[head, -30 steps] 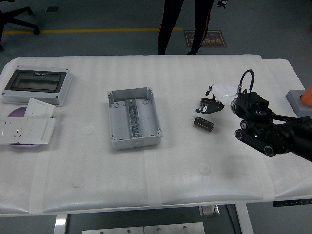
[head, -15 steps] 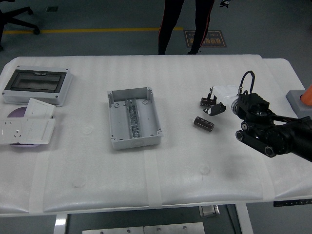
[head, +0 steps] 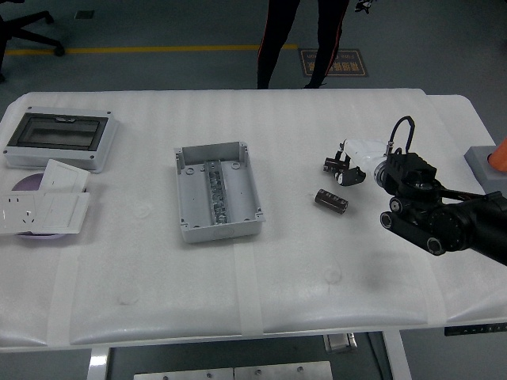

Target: Pick up the battery,place it into the box

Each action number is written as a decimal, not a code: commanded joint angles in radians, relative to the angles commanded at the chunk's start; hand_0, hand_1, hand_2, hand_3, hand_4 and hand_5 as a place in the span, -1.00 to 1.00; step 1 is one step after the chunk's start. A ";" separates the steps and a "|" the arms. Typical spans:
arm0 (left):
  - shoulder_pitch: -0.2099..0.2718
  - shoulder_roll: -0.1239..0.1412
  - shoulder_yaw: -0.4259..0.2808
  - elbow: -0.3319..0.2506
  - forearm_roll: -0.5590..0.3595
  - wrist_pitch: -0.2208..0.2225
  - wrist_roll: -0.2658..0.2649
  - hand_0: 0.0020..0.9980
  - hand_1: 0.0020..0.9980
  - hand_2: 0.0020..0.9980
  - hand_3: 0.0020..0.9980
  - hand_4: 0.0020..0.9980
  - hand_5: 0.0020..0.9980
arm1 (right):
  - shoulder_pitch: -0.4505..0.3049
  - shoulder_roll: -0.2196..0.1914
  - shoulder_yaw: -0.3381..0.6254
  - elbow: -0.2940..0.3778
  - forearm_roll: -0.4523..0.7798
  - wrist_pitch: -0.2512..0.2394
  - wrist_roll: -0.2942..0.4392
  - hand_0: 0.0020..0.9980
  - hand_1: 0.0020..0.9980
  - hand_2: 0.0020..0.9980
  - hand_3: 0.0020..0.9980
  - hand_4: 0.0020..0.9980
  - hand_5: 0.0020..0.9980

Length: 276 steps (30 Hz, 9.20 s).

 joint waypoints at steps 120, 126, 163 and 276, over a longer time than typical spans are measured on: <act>0.007 0.008 0.066 0.007 -0.099 0.017 -0.038 -0.18 0.22 0.11 -0.27 -0.08 -0.17 | -0.339 -0.094 0.350 0.519 -0.330 0.110 -0.360 0.23 0.28 0.31 0.43 0.71 0.09; 0.010 0.007 0.075 0.007 -0.107 0.019 -0.042 -0.18 0.22 0.11 -0.27 -0.08 -0.17 | -0.340 -0.092 0.339 0.507 -0.331 0.104 -0.356 0.13 0.21 0.20 0.27 0.50 -0.08; 0.006 0.007 0.106 0.008 -0.131 0.039 -0.083 -0.18 0.22 0.13 -0.27 -0.06 -0.10 | -0.337 -0.089 0.322 0.481 -0.310 0.061 -0.309 -0.25 -0.11 -0.06 0.33 -0.52 -0.84; 0.113 -0.032 0.102 -0.002 -0.155 -0.011 0.065 -0.19 0.21 0.10 -0.28 -0.07 -0.22 | -0.506 -0.188 0.945 0.575 -0.016 -0.176 0.012 0.59 0.49 0.56 0.76 0.60 -0.21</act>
